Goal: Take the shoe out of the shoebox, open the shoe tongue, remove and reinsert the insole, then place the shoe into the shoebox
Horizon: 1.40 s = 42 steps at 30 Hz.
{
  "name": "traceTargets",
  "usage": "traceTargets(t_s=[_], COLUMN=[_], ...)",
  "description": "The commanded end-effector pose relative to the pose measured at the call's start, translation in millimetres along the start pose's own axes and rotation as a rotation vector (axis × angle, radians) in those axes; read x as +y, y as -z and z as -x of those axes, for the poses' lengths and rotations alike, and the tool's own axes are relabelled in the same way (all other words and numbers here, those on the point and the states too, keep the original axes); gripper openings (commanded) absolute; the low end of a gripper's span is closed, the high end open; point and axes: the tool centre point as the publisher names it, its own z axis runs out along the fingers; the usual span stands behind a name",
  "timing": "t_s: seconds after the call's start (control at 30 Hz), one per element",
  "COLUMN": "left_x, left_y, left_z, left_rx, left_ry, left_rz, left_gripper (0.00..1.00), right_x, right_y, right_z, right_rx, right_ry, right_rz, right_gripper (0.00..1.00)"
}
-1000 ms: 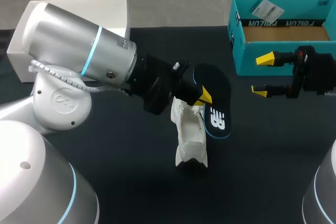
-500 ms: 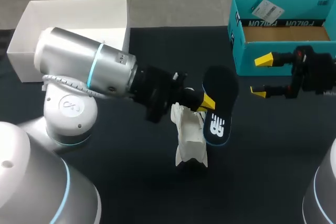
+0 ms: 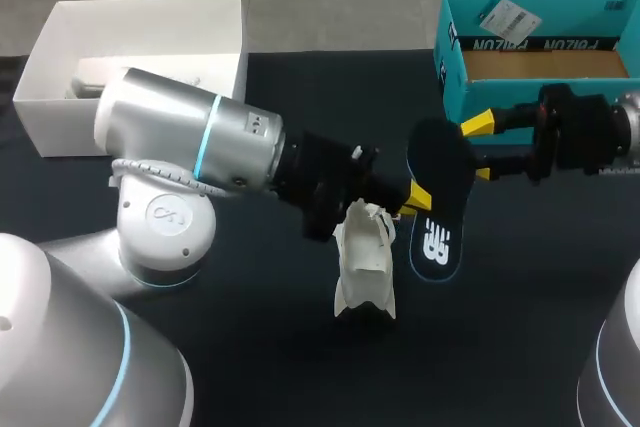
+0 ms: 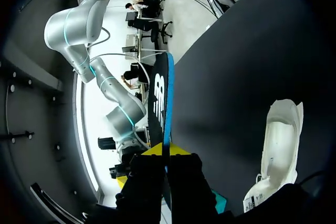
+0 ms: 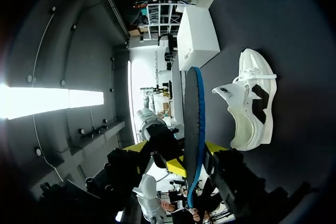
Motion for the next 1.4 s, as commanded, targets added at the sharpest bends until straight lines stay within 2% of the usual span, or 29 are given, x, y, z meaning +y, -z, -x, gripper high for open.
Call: traceTargets(t_s=[0.03,0.07,0.17,0.33,0.43,0.6,0.63,0.67,0.7,0.9,1.13,1.4], left_x=[0,1,2,2,3,2,1,0,-1,-5,-6,-2], left_y=[-7,-7,-7,-5,-6,-7,-7,-7,-6,10,35,52], left_z=[0.4,0.7,2.9,6.9,8.1,6.7,6.5,6.1,6.1,5.8,6.4,5.9], left_rx=[0.002,0.004,0.011,0.005,0.003,0.015,0.023,0.036,0.041,0.170,0.285,0.421], left_ry=[-0.011,-0.015,-0.026,-0.029,-0.025,0.009,0.021,0.034,0.049,0.213,0.295,0.339], left_rz=[0.013,0.017,0.029,0.043,0.044,0.022,0.013,0.010,-0.001,-0.084,-0.103,-0.130], left_gripper=[0.00,0.00,0.00,0.00,0.00,0.00,0.05,0.47,1.00,1.00,1.00,1.00], right_x=[-3.5,-4.4,-7.5,-9.7,-10.3,-9.5,-9.3,-8.8,-8.1,-4.1,-3.9,-4.1], right_y=[-6,-7,-10,-11,-14,-15,-15,-14,-14,-14,-20,-23], right_z=[7.4,8.9,13.1,17.7,17.7,16.5,16.2,15.7,15.2,15.9,25.5,32.7], right_rx=[0.003,0.004,0.010,0.028,0.032,0.037,0.038,0.038,0.037,0.022,-0.001,-0.024], right_ry=[-0.015,-0.020,-0.036,-0.055,-0.058,-0.056,-0.055,-0.054,-0.052,-0.036,-0.032,-0.006], right_rz=[-0.005,-0.009,-0.011,-0.002,-0.008,-0.003,-0.003,-0.002,-0.001,-0.003,-0.017,-0.031], right_gripper=[0.29,0.24,0.20,0.04,0.00,0.00,0.00,0.00,0.00,0.00,0.00,0.00])
